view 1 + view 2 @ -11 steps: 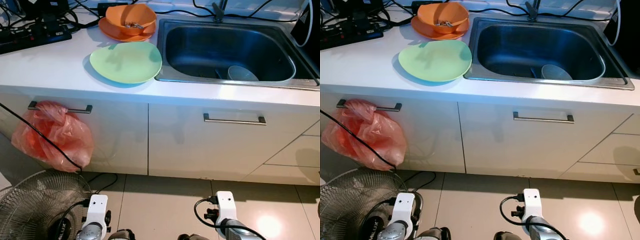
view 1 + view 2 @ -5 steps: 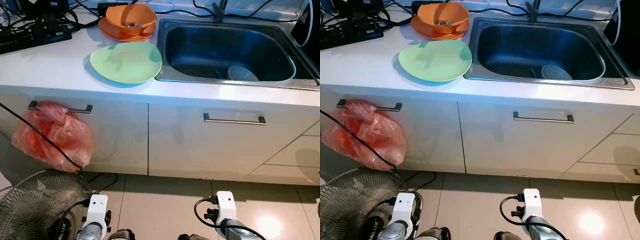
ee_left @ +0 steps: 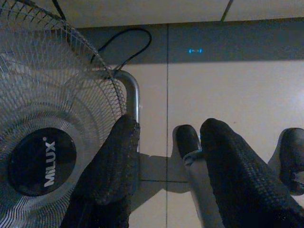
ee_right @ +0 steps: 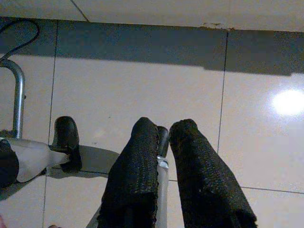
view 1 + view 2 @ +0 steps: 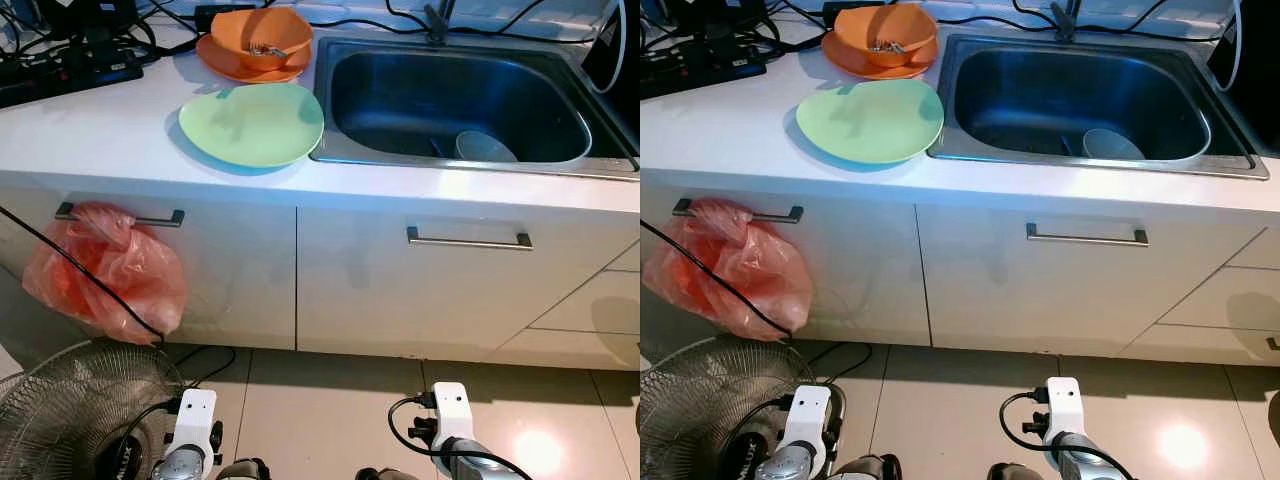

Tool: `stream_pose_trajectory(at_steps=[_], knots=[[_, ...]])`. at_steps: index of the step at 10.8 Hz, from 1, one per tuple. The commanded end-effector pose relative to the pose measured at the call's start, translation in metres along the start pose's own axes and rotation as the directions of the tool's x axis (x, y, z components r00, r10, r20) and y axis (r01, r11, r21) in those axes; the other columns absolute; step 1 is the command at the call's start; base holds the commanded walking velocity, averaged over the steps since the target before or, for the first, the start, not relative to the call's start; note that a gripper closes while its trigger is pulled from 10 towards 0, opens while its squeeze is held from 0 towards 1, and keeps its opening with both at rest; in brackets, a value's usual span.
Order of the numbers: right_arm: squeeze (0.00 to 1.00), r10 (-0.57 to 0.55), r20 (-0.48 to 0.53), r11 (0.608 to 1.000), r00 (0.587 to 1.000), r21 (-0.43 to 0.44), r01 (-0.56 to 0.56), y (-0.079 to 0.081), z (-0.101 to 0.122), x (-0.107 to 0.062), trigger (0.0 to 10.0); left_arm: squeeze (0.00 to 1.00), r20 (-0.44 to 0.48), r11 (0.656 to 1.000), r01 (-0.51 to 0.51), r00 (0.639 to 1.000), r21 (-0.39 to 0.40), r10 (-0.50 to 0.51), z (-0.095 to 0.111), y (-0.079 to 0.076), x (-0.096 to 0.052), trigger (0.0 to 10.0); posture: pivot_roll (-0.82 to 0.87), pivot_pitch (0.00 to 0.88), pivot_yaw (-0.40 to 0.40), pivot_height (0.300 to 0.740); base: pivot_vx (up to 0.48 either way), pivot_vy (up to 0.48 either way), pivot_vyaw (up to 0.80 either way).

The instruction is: Kitchen organization

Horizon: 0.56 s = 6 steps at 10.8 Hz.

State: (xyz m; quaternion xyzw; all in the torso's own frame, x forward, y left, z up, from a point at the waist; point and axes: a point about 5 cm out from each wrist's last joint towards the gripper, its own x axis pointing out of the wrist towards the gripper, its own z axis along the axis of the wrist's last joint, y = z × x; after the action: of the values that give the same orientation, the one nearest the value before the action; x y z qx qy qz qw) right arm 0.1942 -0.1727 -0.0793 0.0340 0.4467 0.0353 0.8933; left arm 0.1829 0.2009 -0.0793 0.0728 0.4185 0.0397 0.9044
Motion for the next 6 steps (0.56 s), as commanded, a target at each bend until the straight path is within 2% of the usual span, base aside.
stream_pose_trajectory(at_steps=[1,6], knots=[[0.0,0.0,-0.007,1.0,1.0,0.0,0.0,-0.0006,-0.0039,-0.0008,10.0,0.0,-0.031,1.0,0.012,0.999,0.013,-0.011,-0.0085,0.0007,-0.0019,10.0,0.0,0.133,-0.024,0.74,0.0,0.0,0.0],[0.0,-0.006,0.0,1.0,1.0,0.005,0.006,-0.0006,-0.0027,-0.0007,10.0,0.0,-0.033,0.999,0.027,0.999,0.018,-0.027,-0.0077,0.0002,-0.0015,10.0,0.01,0.137,-0.024,0.74,0.0,0.0,0.0]])
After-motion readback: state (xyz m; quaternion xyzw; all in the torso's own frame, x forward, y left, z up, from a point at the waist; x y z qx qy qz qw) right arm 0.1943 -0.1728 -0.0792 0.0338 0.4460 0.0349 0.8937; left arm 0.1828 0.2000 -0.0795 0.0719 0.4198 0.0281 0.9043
